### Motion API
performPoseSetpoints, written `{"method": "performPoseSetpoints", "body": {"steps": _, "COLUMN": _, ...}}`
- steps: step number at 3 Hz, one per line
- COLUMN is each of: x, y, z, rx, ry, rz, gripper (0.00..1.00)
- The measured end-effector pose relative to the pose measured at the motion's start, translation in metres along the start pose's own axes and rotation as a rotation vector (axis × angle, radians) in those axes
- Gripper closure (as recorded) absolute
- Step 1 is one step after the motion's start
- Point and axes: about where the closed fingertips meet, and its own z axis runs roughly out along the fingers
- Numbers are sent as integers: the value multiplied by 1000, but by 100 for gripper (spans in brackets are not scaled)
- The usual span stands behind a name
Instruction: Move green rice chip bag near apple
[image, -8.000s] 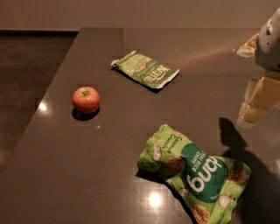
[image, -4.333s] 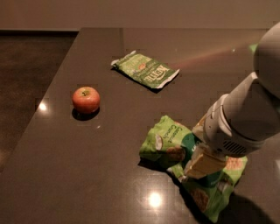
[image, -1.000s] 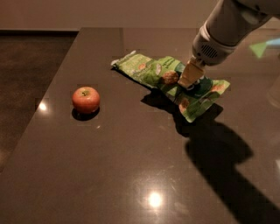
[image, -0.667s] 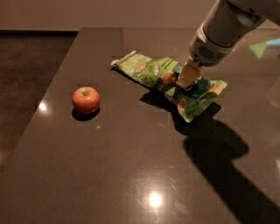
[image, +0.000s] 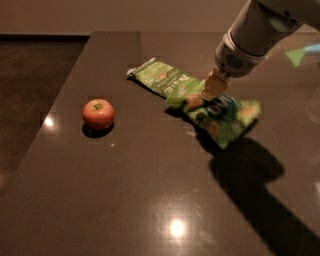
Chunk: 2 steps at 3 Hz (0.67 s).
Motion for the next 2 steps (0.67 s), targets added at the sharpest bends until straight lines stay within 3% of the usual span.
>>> {"method": "performPoseSetpoints", "body": {"steps": 1, "x": 0, "y": 1, "z": 0, "rx": 0, "ry": 0, "rz": -2, "gripper": 0}}
{"method": "performPoseSetpoints", "body": {"steps": 2, "x": 0, "y": 1, "z": 0, "rx": 0, "ry": 0, "rz": -2, "gripper": 0}}
